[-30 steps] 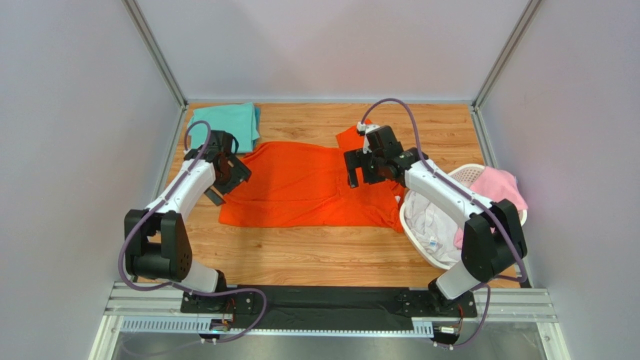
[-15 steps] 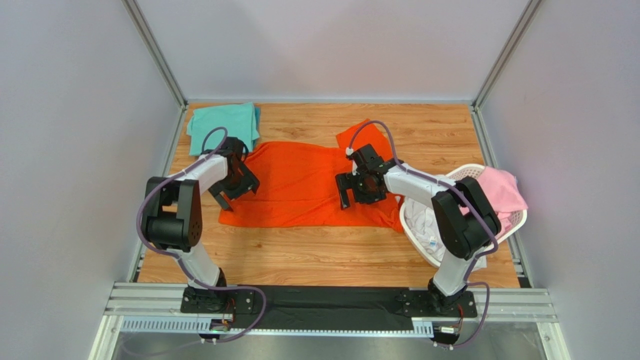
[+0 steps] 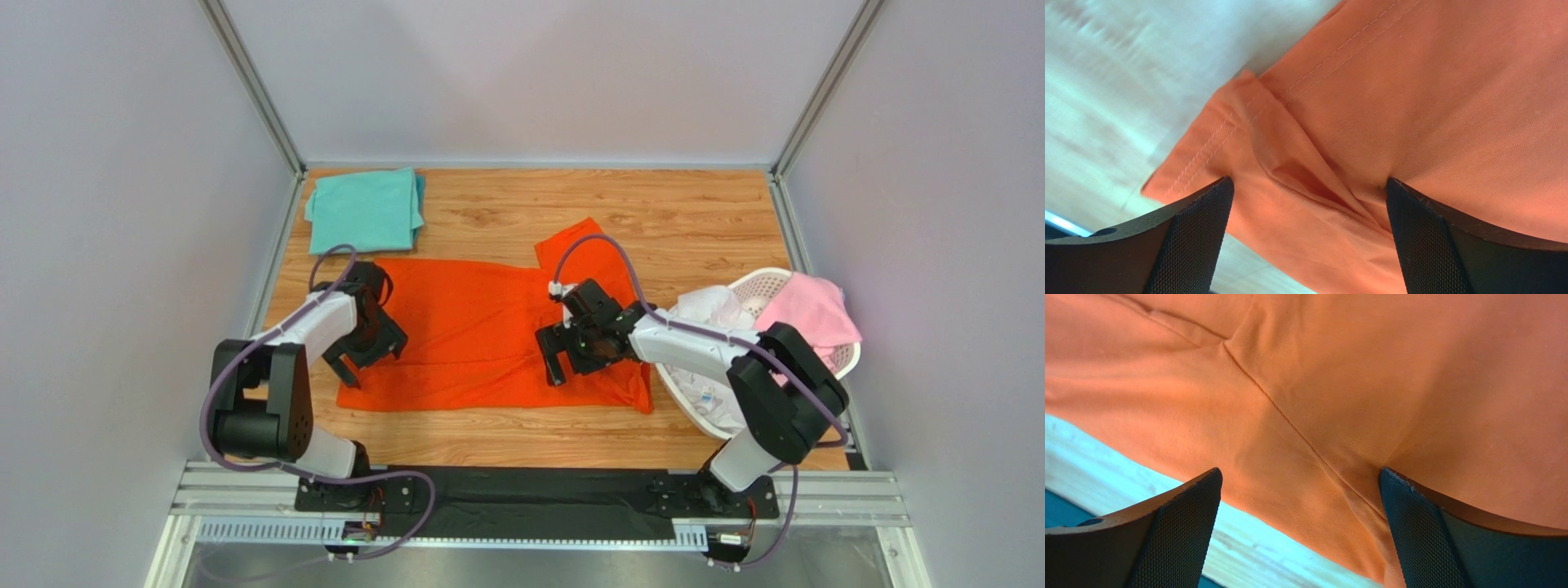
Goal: Fold and stack the t-shirts
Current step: Fold the tshirt
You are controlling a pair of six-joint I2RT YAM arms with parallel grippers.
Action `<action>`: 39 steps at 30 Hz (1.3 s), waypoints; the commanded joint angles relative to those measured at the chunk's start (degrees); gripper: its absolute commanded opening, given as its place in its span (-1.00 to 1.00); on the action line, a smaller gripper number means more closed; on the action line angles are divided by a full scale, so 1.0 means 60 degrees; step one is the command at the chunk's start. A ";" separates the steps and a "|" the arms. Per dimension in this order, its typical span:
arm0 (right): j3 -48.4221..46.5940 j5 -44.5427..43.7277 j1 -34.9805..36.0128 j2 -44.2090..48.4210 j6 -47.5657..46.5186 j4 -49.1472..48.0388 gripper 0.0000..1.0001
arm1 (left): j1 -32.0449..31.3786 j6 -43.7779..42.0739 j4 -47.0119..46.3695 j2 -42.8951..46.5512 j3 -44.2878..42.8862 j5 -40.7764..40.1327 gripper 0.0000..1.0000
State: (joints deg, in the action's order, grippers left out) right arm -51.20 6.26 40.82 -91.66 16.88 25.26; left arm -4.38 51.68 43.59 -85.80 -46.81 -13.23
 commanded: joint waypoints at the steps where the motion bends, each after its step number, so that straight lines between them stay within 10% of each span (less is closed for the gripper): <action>1: 0.0739 0.0524 0.0666 0.0201 0.0788 0.0463 1.00 | 0.0086 0.0482 0.1141 0.0529 0.0535 -0.1057 0.99; 39: 0.2162 -0.0223 0.0199 0.3059 0.1933 0.2353 1.00 | 0.0889 0.0777 0.1318 0.0882 0.0931 -0.1896 0.99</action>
State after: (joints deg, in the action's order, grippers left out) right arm -37.21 6.98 43.27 -73.38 29.61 39.22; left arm -0.62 56.45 53.30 -78.96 -41.43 -22.65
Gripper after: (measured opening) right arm 0.998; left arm 0.995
